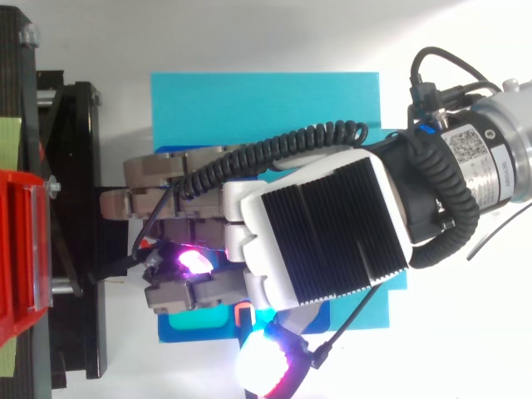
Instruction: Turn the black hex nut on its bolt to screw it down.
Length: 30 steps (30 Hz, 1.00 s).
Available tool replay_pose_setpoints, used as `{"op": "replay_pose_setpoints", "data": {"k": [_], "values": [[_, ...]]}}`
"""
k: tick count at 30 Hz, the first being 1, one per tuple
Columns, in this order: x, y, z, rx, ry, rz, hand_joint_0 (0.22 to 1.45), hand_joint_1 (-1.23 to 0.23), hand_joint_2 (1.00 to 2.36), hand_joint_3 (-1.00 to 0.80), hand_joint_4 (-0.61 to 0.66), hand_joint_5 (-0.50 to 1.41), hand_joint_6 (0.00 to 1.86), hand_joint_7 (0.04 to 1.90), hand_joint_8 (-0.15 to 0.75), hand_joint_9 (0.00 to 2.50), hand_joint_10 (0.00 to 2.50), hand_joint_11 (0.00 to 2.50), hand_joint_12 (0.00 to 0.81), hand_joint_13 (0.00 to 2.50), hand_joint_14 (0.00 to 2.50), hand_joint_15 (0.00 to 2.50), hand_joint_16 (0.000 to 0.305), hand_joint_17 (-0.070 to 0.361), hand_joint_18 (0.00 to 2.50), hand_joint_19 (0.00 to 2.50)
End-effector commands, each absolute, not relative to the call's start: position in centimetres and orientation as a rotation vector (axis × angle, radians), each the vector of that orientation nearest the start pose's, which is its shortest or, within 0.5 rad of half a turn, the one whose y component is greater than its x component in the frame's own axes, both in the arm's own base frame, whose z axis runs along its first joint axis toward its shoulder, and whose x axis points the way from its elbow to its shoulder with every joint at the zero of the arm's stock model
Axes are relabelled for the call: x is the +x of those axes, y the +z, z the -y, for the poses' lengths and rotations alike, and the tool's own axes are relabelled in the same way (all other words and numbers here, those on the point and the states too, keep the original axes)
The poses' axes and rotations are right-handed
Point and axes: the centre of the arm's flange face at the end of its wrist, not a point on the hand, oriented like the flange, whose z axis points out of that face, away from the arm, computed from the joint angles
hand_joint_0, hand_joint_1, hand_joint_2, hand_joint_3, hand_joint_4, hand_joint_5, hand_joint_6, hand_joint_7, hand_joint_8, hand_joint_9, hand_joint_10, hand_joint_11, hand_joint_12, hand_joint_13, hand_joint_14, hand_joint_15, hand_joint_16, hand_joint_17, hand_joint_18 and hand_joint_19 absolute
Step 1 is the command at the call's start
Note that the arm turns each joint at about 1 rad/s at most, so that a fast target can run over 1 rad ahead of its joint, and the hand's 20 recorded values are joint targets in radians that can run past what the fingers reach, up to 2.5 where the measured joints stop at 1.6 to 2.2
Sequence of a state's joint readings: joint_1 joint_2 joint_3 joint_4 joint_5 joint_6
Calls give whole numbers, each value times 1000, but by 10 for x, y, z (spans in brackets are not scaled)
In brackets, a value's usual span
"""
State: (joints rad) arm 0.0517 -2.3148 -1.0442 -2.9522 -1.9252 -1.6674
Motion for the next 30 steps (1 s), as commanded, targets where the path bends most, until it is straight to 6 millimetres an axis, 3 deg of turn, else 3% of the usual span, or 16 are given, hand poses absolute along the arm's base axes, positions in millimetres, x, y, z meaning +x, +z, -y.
{"op": "replay_pose_setpoints", "data": {"k": [1, 5, 14, 30], "values": [[766, 289, 62, -396, 243, -1548, 447, -217, 1000, -500, 194, -37, 533, 1440, 289, 834, 0, 16, 353, 478, 0, 0, 57, 127, 406, 296], [766, 289, 64, -401, 233, -1543, 441, -243, 1000, -500, 195, -37, 527, 1449, 290, 831, 0, 20, 356, 478, 0, 0, 57, 129, 406, 294], [764, 289, 70, -405, 234, -1546, 397, -458, 1000, -500, 241, -59, 500, 1410, 291, 743, 0, 5, 380, 446, 0, 0, 62, 140, 382, 274], [761, 288, 82, -418, 232, -1547, 349, -482, 1000, -500, 284, -78, 502, 1258, 303, 698, 0, 0, 406, 422, 0, 0, 68, 154, 374, 265]]}}
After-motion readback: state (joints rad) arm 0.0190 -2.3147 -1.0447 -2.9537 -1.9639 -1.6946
